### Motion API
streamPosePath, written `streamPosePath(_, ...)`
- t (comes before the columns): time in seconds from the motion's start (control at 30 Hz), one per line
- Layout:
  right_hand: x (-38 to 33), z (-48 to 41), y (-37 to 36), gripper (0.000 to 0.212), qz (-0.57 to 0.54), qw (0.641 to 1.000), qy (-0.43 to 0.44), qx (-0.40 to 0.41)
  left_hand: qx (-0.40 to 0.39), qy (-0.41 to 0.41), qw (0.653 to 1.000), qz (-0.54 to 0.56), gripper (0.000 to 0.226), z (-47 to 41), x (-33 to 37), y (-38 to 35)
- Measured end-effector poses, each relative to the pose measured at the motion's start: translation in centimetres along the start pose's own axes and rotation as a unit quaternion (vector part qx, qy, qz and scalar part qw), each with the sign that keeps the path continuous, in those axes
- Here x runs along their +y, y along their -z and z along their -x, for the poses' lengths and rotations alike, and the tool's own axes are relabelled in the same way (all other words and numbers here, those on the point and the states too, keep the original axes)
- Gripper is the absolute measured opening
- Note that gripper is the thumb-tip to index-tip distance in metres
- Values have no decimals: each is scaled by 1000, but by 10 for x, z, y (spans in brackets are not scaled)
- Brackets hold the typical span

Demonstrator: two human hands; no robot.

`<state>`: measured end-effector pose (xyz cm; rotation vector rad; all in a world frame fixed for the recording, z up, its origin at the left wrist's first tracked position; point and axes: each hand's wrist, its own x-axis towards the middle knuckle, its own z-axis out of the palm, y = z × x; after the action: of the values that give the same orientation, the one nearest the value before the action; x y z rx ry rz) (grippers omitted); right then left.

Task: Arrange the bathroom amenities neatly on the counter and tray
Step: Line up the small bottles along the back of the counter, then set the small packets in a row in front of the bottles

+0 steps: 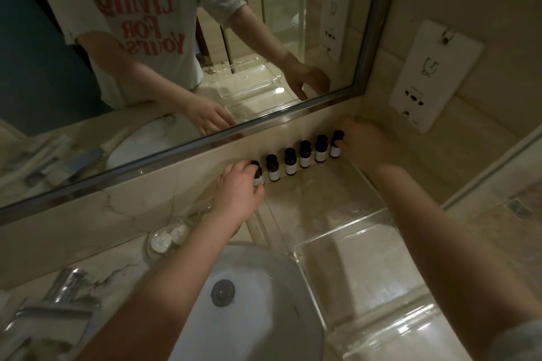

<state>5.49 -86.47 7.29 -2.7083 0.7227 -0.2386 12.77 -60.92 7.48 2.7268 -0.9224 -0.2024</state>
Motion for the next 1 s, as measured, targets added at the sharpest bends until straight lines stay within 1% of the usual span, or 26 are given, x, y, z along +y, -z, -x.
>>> streamPosePath(0.1, -26, 30, 9, 28, 16, 1000, -14, 11, 9, 4, 1000, 7, 46, 15, -4, 12)
streamPosePath(0.23, -61, 79, 7, 34, -6, 997, 56, 56, 9, 10, 1000, 13, 44, 49, -13, 26)
streamPosePath(0.43, -125, 154, 0, 43, -17, 993, 108, 37, 24, 29, 999, 17, 44, 120, -41, 42)
streamPosePath(0.53, -164, 189, -11, 45, -30, 989, 147, 0, 35, 42, 998, 8, 45, 163, -68, 50)
streamPosePath(0.6, -191, 212, -24, 44, -54, 984, 170, -27, 42, 64, 997, 21, 45, 194, -93, 53)
streamPosePath(0.73, -245, 254, -61, 45, -101, 966, 218, -101, 35, 119, 991, 44, 60, 260, -152, 51)
streamPosePath(0.87, -300, 294, -99, 44, -130, 943, 252, -177, 25, 193, 978, 70, 50, 328, -208, 45)
streamPosePath(1.0, -356, 328, -130, 41, -142, 911, 285, -261, 18, 274, 957, 96, 49, 383, -257, 36)
